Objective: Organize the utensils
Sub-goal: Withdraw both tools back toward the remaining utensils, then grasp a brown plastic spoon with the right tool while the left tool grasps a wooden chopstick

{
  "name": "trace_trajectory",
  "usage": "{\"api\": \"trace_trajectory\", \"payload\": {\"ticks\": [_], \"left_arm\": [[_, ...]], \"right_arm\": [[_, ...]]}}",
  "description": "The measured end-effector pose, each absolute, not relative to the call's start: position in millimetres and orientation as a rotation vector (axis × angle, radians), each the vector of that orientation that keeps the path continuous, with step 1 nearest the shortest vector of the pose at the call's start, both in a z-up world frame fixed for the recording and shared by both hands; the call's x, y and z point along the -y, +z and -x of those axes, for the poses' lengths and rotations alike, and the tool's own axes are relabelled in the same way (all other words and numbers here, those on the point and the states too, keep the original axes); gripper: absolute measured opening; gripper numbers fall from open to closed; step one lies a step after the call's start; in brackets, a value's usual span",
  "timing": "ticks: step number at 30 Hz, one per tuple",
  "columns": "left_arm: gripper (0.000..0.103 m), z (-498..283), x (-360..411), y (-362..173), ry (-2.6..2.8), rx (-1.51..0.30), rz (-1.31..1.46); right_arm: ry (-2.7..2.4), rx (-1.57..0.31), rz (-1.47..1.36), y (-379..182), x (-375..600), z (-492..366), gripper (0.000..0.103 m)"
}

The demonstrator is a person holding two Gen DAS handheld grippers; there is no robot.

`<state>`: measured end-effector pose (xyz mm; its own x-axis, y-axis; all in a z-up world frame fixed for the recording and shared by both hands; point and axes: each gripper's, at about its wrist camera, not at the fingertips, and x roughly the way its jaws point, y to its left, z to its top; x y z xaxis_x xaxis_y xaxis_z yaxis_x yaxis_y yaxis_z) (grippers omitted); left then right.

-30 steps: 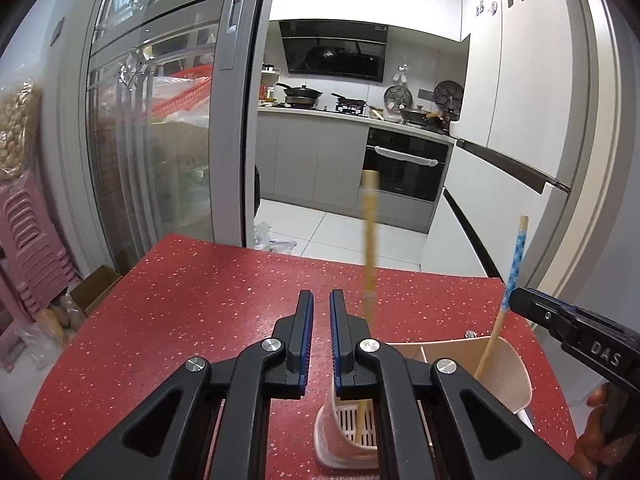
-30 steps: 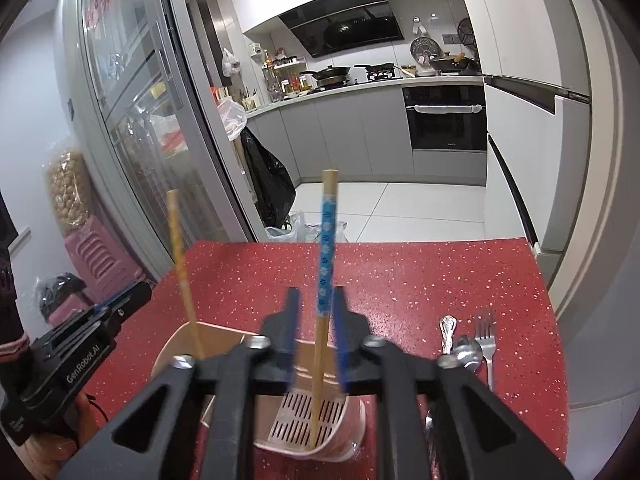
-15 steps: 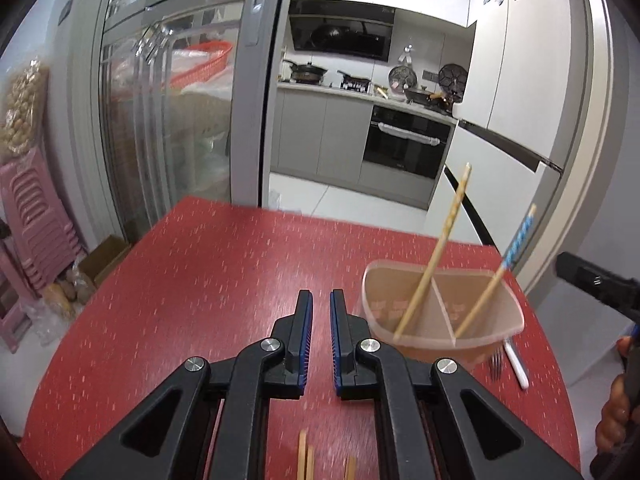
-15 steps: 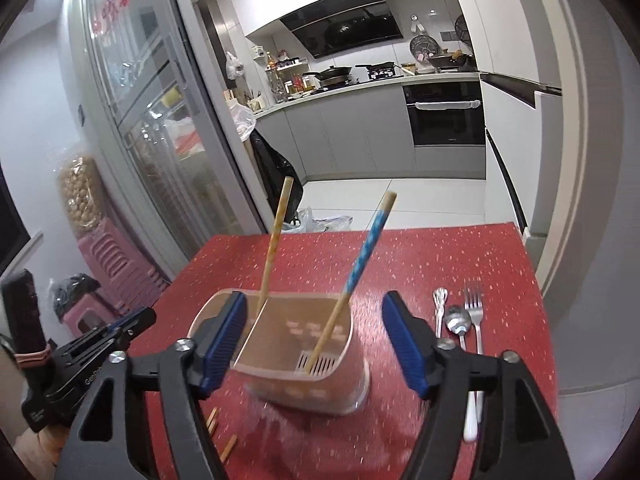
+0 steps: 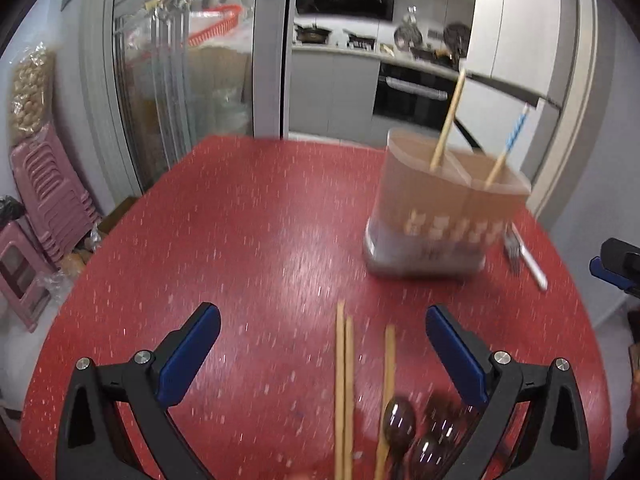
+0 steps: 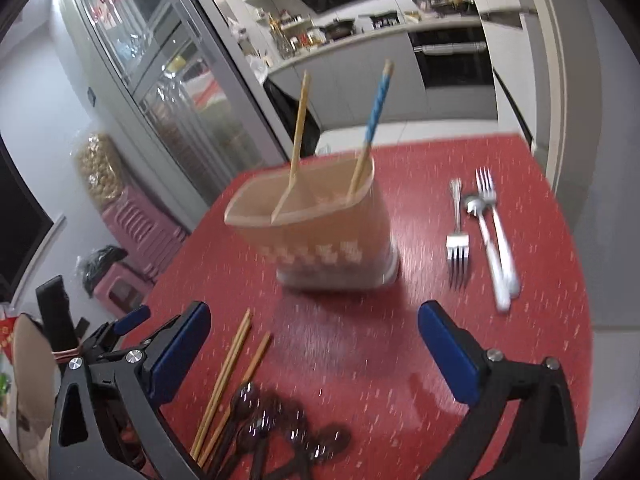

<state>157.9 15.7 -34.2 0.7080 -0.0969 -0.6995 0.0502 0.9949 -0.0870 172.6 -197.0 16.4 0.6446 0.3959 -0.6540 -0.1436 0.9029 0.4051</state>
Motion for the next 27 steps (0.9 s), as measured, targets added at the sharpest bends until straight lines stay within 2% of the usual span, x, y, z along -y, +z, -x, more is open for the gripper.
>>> {"api": "trace_trajectory", "payload": {"ticks": [3,17,21,23,25,27], "left_arm": [[0.103,-146,-21,-48,-0.084,-0.835,0.05],[0.103,-120,-37,-89,-0.076,-0.959,-0.003],[0.103,-118,-39,-94,-0.087,-0.982,-0.012],[0.103,-121,-40,-95,-0.09,-0.993,-0.016],[0.103,-122,-40,-96,-0.098,-1.003,-0.02],[0.103,-123,-38,-98,-0.102,-1.011,-0.028]], "right_arm": [[0.311,-0.909,-0.295,3,190,-165,0.103],[0.296,-1.055,-0.062,-41,149,-127,0.103],[0.295,-1.074,0.004,-45,142,-123,0.096],[0.303,-1.081,0.025,-45,138,-122,0.088],[0.309,-1.096,0.05,-47,132,-122,0.076],[0.32,-1.113,0.069,-50,126,-123,0.07]]}}
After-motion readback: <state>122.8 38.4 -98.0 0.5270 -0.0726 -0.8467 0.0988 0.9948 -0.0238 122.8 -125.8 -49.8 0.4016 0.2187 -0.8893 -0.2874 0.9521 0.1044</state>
